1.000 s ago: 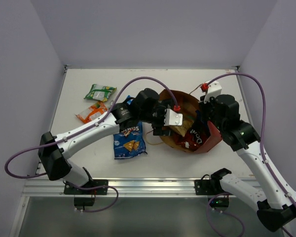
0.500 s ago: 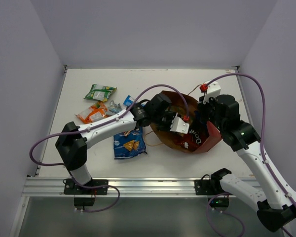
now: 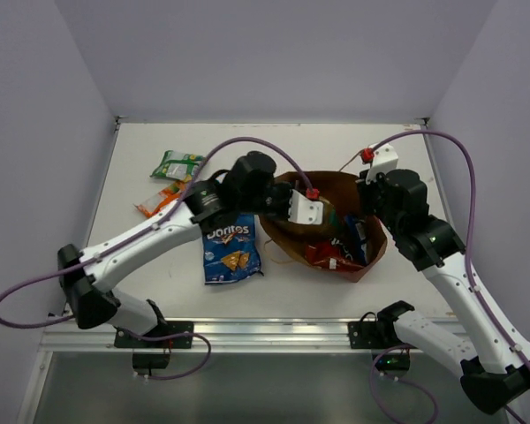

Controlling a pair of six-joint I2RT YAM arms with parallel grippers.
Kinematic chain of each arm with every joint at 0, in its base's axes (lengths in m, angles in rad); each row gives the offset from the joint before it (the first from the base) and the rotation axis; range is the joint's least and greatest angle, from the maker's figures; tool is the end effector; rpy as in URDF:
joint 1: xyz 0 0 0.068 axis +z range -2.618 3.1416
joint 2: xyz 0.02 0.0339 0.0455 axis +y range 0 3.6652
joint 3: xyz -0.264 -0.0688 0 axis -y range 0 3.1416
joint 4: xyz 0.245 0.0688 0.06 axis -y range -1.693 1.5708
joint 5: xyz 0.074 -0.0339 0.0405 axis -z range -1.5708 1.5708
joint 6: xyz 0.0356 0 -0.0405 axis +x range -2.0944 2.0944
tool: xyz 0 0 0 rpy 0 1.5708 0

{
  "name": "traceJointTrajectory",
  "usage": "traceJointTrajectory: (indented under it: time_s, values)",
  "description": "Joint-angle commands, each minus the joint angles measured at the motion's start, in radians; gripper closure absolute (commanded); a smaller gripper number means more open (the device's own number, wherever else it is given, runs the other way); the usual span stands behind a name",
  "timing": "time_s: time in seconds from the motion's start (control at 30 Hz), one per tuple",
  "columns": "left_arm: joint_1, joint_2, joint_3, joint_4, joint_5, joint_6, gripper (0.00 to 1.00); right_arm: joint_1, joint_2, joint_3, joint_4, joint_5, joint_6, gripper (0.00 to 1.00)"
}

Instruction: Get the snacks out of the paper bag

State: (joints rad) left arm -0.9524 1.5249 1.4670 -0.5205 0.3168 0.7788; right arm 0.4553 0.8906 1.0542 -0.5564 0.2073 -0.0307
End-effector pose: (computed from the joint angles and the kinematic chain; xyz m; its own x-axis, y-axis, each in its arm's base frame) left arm 0.1917 -0.2885 0.3640 0.4245 0.5547 -0.7156 0.8813 -0.0721 0.4670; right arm 0.1707 0.0754 0.3762 -0.3357 -0.1978 -0.9210 -0.2700 0.9569 -0.1071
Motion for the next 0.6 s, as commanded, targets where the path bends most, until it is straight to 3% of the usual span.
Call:
traceJointTrajectory:
  time_s: [0.0,0.17,0.4,0.57]
  values:
    - [-0.005,-0.235,0.067,0.094,-0.016,-0.064,1.0,0.005,0.005,-0.005,0.038,0.107,0.014,1.0]
    - [-0.003,-0.402,0.049,0.187,-0.189,-0.107,1.0,0.005,0.007,-0.011,0.038,0.168,0.02,1.0]
    - [0.015,-0.41,0.075,0.398,-0.531,-0.112,1.0,0.005,0.019,-0.003,0.006,0.228,0.066,1.0]
    - [0.277,-0.235,0.11,0.482,-0.475,-0.21,1.0,0.005,0.033,0.038,-0.057,0.297,0.086,1.0]
